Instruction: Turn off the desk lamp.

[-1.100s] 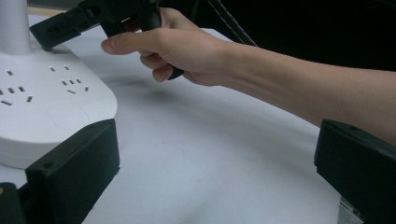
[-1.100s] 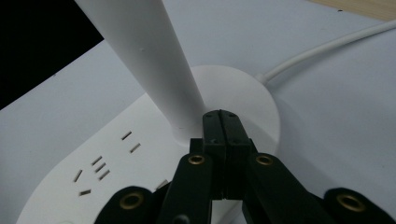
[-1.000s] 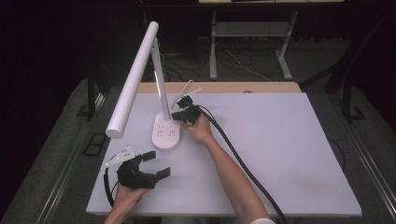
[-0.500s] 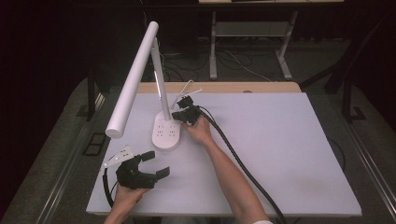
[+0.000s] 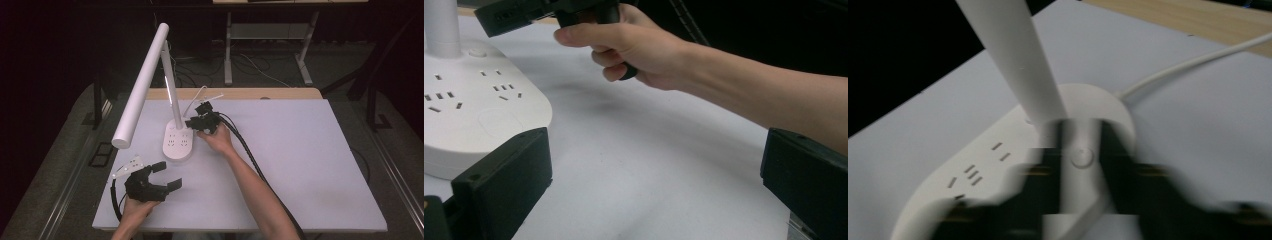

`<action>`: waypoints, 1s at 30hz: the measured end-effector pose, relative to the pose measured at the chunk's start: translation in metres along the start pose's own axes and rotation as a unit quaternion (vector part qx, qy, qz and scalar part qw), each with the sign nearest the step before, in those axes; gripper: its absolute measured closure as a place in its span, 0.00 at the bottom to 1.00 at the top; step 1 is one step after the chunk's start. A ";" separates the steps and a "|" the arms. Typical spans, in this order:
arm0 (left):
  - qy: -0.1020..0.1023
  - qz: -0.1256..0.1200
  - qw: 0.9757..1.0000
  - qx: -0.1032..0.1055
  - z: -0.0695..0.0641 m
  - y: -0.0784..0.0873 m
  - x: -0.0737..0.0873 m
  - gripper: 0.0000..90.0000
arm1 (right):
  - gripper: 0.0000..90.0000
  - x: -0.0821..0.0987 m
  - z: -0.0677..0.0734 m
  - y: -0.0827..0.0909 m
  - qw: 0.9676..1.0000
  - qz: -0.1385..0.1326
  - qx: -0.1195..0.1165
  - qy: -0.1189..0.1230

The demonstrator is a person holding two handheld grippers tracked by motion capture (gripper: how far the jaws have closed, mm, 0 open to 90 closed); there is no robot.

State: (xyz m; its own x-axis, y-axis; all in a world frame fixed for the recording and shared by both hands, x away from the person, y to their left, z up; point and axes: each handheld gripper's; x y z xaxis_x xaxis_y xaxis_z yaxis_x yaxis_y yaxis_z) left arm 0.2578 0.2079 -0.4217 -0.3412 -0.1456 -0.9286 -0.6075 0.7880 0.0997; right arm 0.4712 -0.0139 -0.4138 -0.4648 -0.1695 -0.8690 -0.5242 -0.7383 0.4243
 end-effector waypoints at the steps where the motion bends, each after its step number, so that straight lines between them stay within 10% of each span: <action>1: 0.000 0.000 1.000 0.000 0.000 0.000 0.000 0.00 | 0.74 0.000 0.000 0.000 1.000 0.000 0.000 0.000; 18: -0.002 0.002 1.000 -0.003 0.000 -0.002 0.000 0.00 | 0.01 -0.009 -0.013 0.072 0.999 0.026 0.027 0.022; 30: -0.002 0.003 1.000 -0.001 -0.002 -0.003 0.001 0.00 | 0.01 0.005 -0.012 0.136 1.000 -0.006 0.008 0.017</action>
State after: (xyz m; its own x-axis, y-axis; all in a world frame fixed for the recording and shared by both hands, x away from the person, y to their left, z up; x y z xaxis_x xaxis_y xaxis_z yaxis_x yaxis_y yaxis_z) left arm 0.2584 0.2044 -0.4220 -0.3420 -0.1391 -0.9294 -0.6078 0.7870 0.1058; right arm 0.4065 -0.1228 -0.3633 -0.4331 -0.1827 -0.8826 -0.5413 -0.7303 0.4167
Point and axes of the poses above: each handheld gripper's, and its own axes: y roughly backward along the jaws, x roughly out of its underside, z roughly to its left, and after that the axes turned 12 degrees about -z, right-handed
